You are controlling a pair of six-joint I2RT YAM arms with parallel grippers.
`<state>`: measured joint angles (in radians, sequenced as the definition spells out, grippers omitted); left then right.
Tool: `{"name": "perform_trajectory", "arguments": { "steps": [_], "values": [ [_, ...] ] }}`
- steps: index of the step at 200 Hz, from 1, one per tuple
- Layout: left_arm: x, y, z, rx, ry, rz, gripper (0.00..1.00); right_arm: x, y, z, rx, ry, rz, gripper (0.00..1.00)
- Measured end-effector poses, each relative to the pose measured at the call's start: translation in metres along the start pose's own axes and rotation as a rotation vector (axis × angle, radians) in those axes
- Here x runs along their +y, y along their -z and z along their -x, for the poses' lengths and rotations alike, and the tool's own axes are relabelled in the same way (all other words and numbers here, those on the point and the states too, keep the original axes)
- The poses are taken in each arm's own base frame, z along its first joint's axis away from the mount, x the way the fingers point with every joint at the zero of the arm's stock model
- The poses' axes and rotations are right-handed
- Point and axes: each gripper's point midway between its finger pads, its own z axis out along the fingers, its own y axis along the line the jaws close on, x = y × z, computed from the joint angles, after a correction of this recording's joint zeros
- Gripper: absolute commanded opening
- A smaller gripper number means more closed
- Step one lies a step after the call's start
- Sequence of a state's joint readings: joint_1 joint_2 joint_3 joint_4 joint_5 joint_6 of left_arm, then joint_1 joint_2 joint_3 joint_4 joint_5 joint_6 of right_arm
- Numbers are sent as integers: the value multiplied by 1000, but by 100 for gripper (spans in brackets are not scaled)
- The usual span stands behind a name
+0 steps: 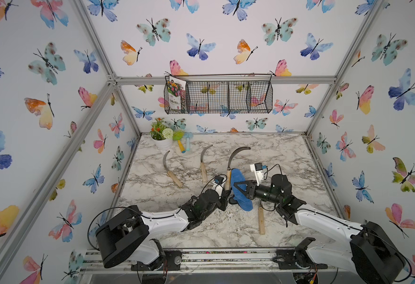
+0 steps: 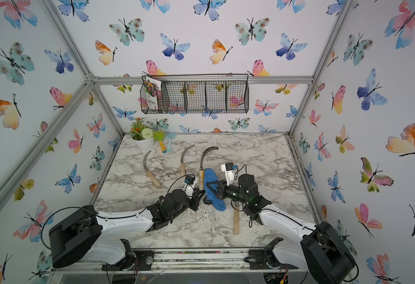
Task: Wipe small sickles with rags
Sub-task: Wipe the small sickle.
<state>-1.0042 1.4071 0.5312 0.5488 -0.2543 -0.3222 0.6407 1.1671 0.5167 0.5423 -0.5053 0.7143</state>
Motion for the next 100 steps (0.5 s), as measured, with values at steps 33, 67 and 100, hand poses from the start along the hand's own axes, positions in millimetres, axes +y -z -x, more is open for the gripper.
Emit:
{"name": "perform_trajectory", "arguments": {
  "steps": [33,67,100],
  "values": [
    [1,-2,-5,13,-3,5,0,15,-2,24,-31,45,10,2],
    [4,-2,-6,18,-1,16,0,8,-10,21,0,35,-10,3],
    [8,-2,-12,42,-8,34,0,-12,-17,-7,35,-13,-7,3]
  ]
}}
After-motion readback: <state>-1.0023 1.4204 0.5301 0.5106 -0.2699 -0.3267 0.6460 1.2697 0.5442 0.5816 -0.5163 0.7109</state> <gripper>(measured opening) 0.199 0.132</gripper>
